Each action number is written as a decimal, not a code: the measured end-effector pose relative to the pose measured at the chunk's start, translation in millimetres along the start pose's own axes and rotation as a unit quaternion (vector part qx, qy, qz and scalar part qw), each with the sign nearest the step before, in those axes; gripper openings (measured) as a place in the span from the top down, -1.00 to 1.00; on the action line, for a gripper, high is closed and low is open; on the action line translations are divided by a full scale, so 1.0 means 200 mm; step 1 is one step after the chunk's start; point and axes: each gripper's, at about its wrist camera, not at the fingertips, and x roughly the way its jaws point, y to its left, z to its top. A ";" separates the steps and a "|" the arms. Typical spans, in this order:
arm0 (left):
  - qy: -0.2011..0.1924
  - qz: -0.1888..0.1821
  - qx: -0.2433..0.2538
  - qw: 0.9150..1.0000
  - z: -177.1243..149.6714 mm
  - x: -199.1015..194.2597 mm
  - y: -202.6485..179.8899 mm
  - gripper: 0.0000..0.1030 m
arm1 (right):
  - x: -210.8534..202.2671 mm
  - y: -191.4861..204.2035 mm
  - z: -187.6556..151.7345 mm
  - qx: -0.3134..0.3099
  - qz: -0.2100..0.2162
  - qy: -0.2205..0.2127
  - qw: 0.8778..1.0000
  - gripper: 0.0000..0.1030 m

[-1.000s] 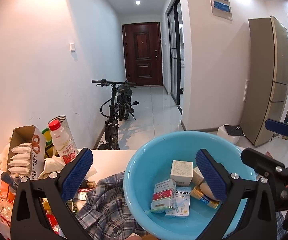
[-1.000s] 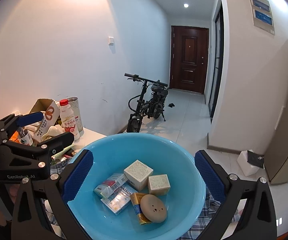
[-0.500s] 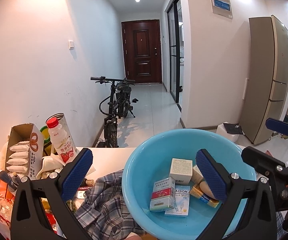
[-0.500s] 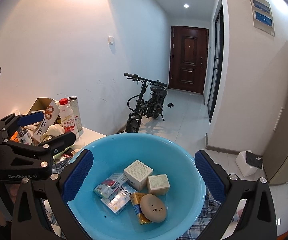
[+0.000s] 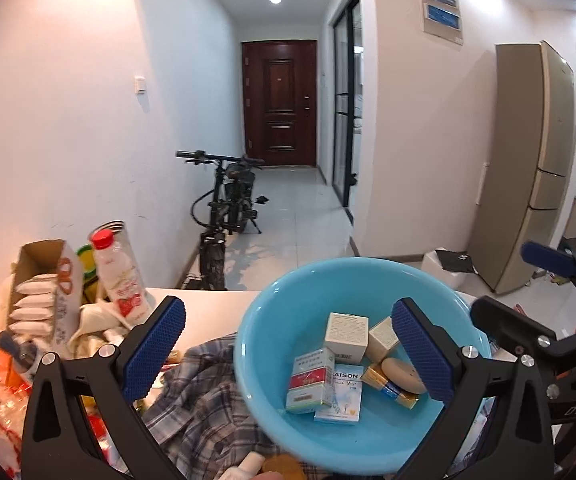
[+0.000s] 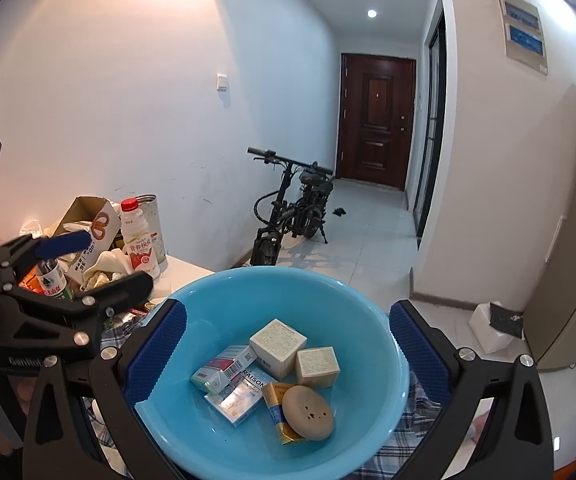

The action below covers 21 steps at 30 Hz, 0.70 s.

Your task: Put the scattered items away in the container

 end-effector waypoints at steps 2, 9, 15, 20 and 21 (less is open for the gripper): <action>-0.008 -0.010 -0.006 1.000 0.01 -0.10 0.00 -0.99 | -0.06 0.01 0.00 0.003 -0.014 0.001 1.000 -1.00; -0.041 -0.016 -0.002 0.999 -0.10 -0.45 -0.03 -0.99 | -0.47 0.07 -0.05 0.012 -0.027 -0.039 0.999 -1.00; -0.019 -0.022 0.009 1.000 -0.37 -0.56 -0.09 -0.99 | -0.63 0.17 -0.27 0.026 -0.044 -0.050 0.997 -1.00; 0.010 0.008 0.022 1.000 -0.60 -0.56 -0.12 -0.99 | -0.62 0.23 -0.52 0.032 -0.039 0.003 0.999 -1.00; 0.018 0.006 0.020 1.000 -0.64 -0.56 -0.12 -0.99 | -0.62 0.24 -0.56 0.033 -0.040 0.012 0.999 -1.00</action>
